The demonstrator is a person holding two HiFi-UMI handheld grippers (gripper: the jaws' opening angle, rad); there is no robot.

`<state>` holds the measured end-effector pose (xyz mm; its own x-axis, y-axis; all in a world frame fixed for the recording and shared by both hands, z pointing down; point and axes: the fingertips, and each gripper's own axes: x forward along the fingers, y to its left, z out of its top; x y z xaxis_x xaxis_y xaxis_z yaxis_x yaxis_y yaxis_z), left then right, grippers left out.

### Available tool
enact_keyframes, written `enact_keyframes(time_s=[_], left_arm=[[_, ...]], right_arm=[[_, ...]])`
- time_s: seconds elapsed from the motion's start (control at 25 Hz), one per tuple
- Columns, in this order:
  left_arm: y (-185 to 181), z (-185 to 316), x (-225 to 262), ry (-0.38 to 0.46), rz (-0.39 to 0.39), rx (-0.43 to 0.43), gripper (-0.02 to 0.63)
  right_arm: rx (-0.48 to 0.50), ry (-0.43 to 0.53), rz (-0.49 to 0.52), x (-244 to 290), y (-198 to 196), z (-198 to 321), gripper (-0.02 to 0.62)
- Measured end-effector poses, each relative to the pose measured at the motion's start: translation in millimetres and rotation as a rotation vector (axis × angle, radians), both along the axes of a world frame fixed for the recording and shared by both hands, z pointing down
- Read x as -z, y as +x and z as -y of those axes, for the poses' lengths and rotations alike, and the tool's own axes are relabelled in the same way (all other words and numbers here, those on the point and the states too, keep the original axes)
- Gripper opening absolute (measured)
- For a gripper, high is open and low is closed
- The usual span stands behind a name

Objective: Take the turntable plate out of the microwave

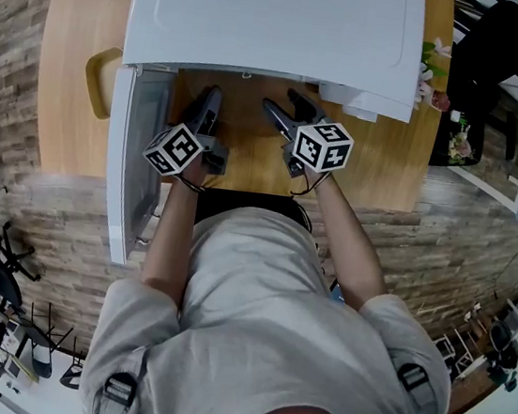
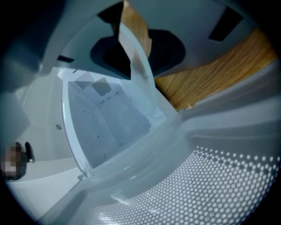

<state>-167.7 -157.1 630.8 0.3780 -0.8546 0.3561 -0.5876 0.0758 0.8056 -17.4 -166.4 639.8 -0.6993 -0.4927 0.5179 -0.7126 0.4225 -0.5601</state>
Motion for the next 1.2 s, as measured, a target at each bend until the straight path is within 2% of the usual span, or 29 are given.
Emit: enact_keyframes(time_s=[0.12,0.16,0.24,0.4,0.48,0.64,0.76,0.84,0.88,1.04,1.2], left_arm=[[-1,0,-1,-0.006,0.004,0.000,0.129],[0,0,-1,-0.005,0.001,0.000,0.129],[1,1,0,-0.006,-0.006,-0.002,0.128],[-1,0,-2,-0.012,-0.012,0.000,0.127],[-1,0,-1,-0.014,-0.014,0.001,0.127],[1,4,4,0.019,-0.010,0.003,0.131],[6,9,6,0.049,-0.047,0.008,0.252],[4,13,4,0.048,-0.091,0.038,0.262],[3,15,3,0.044,-0.111,0.053,0.256],[-1,21,-1,0.023,-0.126,0.080,0.133],[-9,11,-1,0.044,-0.094,0.086,0.120]], right_arm=[[-0.117,-0.090,0.148,1,9,7,0.196],[-0.162,-0.112,0.196,2,13,10,0.179],[-0.235,-0.135,0.260,2,17,16,0.177],[-0.335,-0.182,0.383,6,6,30,0.212],[-0.355,-0.197,0.388,2,1,34,0.204],[-0.348,-0.193,0.418,3,-5,32,0.127],[-0.335,-0.182,0.435,8,-6,29,0.101],[-0.329,-0.192,0.437,8,-7,26,0.098],[-0.328,-0.198,0.441,8,-7,24,0.097],[-0.335,-0.201,0.447,12,-9,16,0.091],[-0.341,-0.205,0.438,15,-10,2,0.091]])
